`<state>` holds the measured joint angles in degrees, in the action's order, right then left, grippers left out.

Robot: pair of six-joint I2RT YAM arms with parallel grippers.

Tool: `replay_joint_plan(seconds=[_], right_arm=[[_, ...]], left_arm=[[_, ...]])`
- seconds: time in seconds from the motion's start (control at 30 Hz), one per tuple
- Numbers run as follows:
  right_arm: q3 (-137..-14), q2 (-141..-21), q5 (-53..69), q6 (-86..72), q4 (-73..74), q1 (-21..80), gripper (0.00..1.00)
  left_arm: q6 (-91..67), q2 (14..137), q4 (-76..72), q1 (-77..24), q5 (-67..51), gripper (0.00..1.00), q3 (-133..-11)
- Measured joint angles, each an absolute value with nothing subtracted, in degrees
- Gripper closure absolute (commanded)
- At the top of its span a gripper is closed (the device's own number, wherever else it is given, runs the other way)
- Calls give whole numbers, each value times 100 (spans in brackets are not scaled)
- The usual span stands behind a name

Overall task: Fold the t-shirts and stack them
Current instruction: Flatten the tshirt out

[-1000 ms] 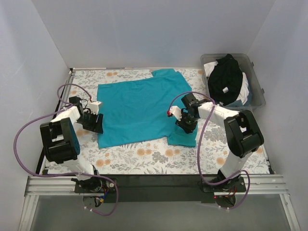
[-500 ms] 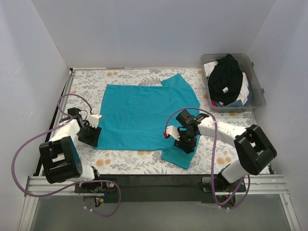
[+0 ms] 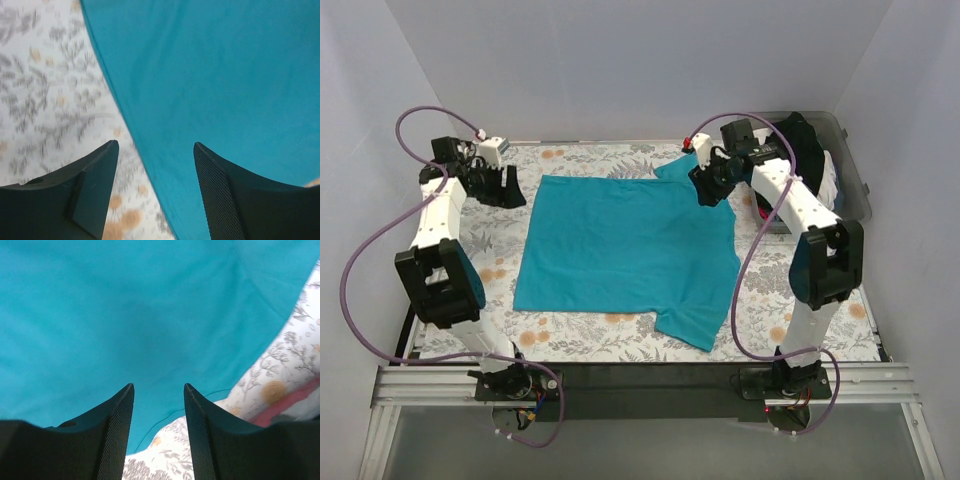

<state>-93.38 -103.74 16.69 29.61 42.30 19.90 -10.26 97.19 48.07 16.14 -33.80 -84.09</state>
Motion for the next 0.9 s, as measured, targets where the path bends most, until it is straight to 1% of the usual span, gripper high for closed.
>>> replay_joint_plan(seconds=[0.13, 0.27, 0.47, 0.57, 0.67, 0.7, 0.8, 0.9], right_arm=[[-10086, -11236, 1525, 2694, 4154, 1778, 51], [-10541, -11911, 1282, 2401, 4091, 1745, 51], [-10965, -12396, 888, 1855, 3511, 1505, 52], [-11253, -12573, 705, 1688, 3291, 1385, 53], [-11465, -12772, 596, 1608, 3085, 1347, 54], [-11474, -12818, 585, 1584, 3044, 1352, 55], [-11474, -12962, 593, 1525, 3002, 1369, 56], [-11474, -13089, 589, 1500, 2982, 1389, 56]], left_arm=[[-1678, 10586, 4219, 1299, -3647, 42, -9113], [-2392, 11450, 3605, 969, -3551, 42, -9369], [-3168, 12352, 3030, 851, -3336, 42, -9754], [-3354, 12632, 2856, 854, -3240, 42, -10147], [-3439, 12785, 2720, 829, -3140, 44, -10420], [-3470, 12818, 2663, 801, -3103, 46, -10471], [-3559, 12888, 2624, 690, -3111, 47, -10477], [-3706, 12973, 2624, 582, -3138, 51, -10477]])
